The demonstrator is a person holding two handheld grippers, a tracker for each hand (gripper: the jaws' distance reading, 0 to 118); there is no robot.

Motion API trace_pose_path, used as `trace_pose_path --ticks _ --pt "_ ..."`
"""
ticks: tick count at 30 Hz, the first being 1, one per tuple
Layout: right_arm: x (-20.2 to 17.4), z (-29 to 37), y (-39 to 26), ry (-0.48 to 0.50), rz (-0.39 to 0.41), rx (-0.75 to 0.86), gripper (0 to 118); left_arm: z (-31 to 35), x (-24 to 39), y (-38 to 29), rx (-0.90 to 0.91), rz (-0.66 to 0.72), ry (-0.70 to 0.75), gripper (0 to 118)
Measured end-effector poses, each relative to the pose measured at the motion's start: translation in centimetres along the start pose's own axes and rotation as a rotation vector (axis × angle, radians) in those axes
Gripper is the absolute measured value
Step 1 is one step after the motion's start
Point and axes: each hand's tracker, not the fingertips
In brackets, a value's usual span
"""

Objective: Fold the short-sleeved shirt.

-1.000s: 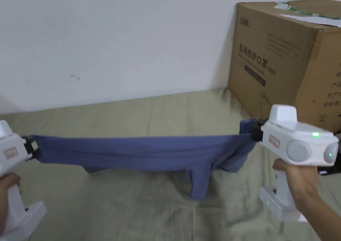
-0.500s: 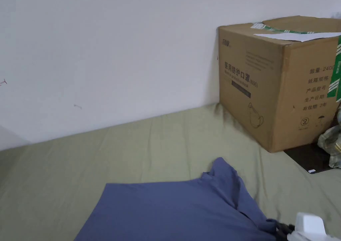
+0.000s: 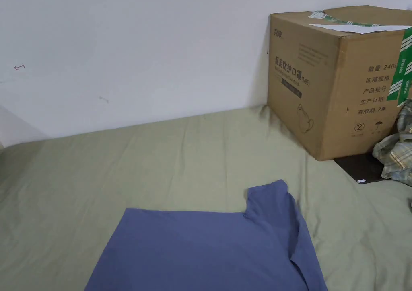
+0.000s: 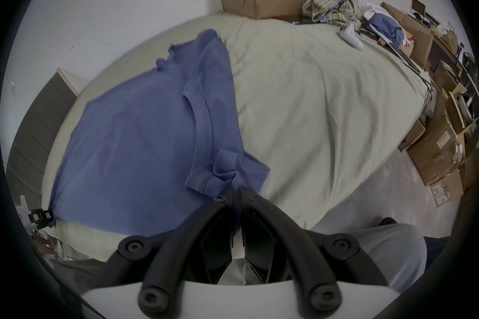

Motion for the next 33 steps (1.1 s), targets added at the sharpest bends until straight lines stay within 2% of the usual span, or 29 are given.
trace_pose_path --ticks 4,5,6,7,8,10,11,12,15,21,25,27,28,29,30,31,32,33 --pt "-0.9 0.4 -0.6 -0.009 0.020 0.004 4 -0.2 0.3 -0.4 0.013 0.004 0.002 1" --pt "-1.2 0.6 -0.2 -0.014 0.028 -0.001 6 -0.3 0.5 0.0 0.009 0.003 0.005 2" --pt "-1.5 0.8 0.1 -0.018 0.039 -0.007 13 -0.2 0.7 0.1 0.001 -0.003 0.009 4" --pt "-1.7 1.1 0.4 -0.015 0.044 -0.009 27 0.0 0.8 0.2 0.004 -0.006 0.008 12" --pt "-1.5 1.2 0.8 -0.019 0.048 -0.003 55 0.3 0.8 0.3 0.012 -0.006 0.004 26" --pt "-1.9 2.4 2.0 -0.033 0.057 0.030 92 1.5 1.1 0.9 0.056 0.030 -0.027 66" --pt "-2.0 3.2 2.8 -0.027 0.064 0.078 101 2.1 1.4 1.5 0.082 0.047 -0.052 85" --pt "-2.1 3.8 3.7 -0.013 0.062 0.126 101 2.9 1.7 2.1 0.123 0.069 -0.074 95" --pt "-3.4 7.2 6.8 -0.004 0.094 0.292 101 6.3 3.6 4.4 0.283 0.066 -0.123 100" --pt "-6.6 14.8 11.1 -0.021 0.173 0.617 101 13.0 7.8 8.2 0.593 0.032 -0.223 100" --pt "-7.7 17.7 12.0 -0.012 0.195 0.738 95 16.1 10.1 9.2 0.704 -0.017 -0.265 99" --pt "-8.2 18.5 12.1 -0.017 0.201 0.771 72 16.8 10.9 9.4 0.746 -0.034 -0.253 89" --pt "-8.2 18.5 12.1 -0.016 0.211 0.788 47 17.1 11.4 9.3 0.771 -0.056 -0.264 77" --pt "-8.3 18.7 12.1 -0.016 0.218 0.796 2 17.3 11.8 9.1 0.782 -0.073 -0.270 46" --pt "-8.5 18.8 12.1 -0.015 0.226 0.806 0 17.4 12.2 9.1 0.793 -0.094 -0.270 14" --pt "-8.7 18.7 12.1 -0.022 0.230 0.810 0 17.3 12.7 9.0 0.800 -0.108 -0.259 0" --pt "-8.6 18.5 12.1 -0.037 0.237 0.822 0 17.2 13.3 8.8 0.788 -0.122 -0.218 0" --pt "-8.2 18.5 12.0 -0.031 0.242 0.828 0 17.3 13.9 8.7 0.797 -0.145 -0.237 0"
